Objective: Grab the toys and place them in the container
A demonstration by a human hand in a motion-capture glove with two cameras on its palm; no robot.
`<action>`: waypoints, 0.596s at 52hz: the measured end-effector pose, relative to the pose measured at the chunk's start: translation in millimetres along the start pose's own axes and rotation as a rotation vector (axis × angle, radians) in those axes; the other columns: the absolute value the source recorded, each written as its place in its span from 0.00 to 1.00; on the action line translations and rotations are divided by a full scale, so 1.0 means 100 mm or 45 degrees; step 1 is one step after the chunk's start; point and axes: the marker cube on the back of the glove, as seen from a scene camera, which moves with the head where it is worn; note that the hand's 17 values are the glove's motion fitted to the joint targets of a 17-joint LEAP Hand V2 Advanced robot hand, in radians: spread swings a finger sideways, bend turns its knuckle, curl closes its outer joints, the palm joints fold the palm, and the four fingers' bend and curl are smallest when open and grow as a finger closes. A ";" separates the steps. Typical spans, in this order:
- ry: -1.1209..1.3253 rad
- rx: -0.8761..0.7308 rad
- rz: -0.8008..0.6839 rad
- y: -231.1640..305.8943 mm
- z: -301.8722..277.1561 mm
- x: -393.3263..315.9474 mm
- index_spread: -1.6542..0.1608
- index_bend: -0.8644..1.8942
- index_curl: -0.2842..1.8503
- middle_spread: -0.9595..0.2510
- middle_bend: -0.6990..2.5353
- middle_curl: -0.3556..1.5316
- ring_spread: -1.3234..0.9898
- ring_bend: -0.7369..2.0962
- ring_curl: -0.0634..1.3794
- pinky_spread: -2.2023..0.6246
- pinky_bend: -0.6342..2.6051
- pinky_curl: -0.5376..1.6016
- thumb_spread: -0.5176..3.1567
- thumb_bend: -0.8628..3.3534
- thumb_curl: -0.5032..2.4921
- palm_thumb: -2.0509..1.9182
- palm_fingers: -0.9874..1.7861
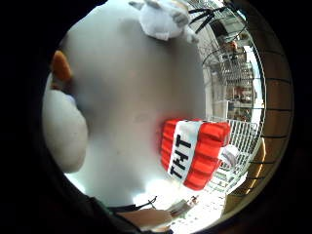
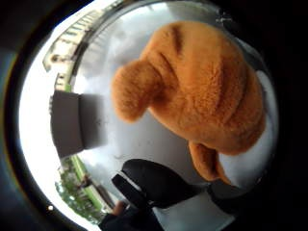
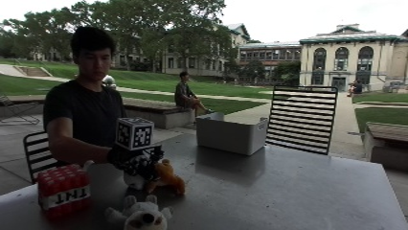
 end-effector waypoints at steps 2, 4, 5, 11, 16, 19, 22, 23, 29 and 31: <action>0.014 -0.023 0.006 -0.01 0.06 0.02 0.82 0.42 0.33 0.77 0.30 0.40 0.49 0.35 0.19 0.77 0.28 0.39 0.39 0.19 0.22 0.50 0.40; 0.031 -0.038 0.015 -0.02 0.10 0.04 0.82 0.43 0.34 0.77 0.30 0.40 0.49 0.35 0.19 0.77 0.27 0.38 0.40 0.20 0.23 0.52 0.42; 0.038 -0.044 0.020 -0.03 0.12 0.05 0.82 0.43 0.34 0.77 0.30 0.40 0.48 0.35 0.19 0.77 0.27 0.38 0.40 0.20 0.23 0.52 0.43; 0.034 -0.073 0.040 -0.06 0.21 0.09 0.82 0.47 0.36 0.75 0.31 0.41 0.47 0.36 0.20 0.77 0.25 0.38 0.43 0.23 0.25 0.58 0.48; -0.032 -0.067 0.066 -0.11 0.27 0.13 0.82 0.52 0.39 0.73 0.31 0.42 0.46 0.38 0.22 0.77 0.24 0.37 0.44 0.25 0.26 0.63 0.51; -0.063 -0.059 0.066 -0.10 0.29 0.12 0.83 0.57 0.41 0.72 0.31 0.42 0.44 0.39 0.23 0.77 0.24 0.37 0.45 0.27 0.27 0.65 0.56; -0.083 -0.056 0.060 -0.09 0.29 0.10 0.83 0.62 0.42 0.71 0.31 0.42 0.43 0.40 0.23 0.77 0.23 0.36 0.46 0.28 0.28 0.67 0.59; -0.093 -0.058 0.058 -0.09 0.29 0.10 0.83 0.63 0.42 0.71 0.31 0.42 0.43 0.40 0.23 0.77 0.23 0.36 0.46 0.28 0.28 0.67 0.59; -0.179 -0.060 0.075 -0.11 0.27 0.09 0.84 0.70 0.46 0.69 0.31 0.43 0.41 0.42 0.25 0.76 0.25 0.36 0.46 0.29 0.30 0.70 0.65; -0.200 -0.065 0.073 -0.10 0.26 0.09 0.85 0.70 0.46 0.68 0.32 0.43 0.40 0.42 0.25 0.75 0.25 0.36 0.46 0.29 0.31 0.70 0.65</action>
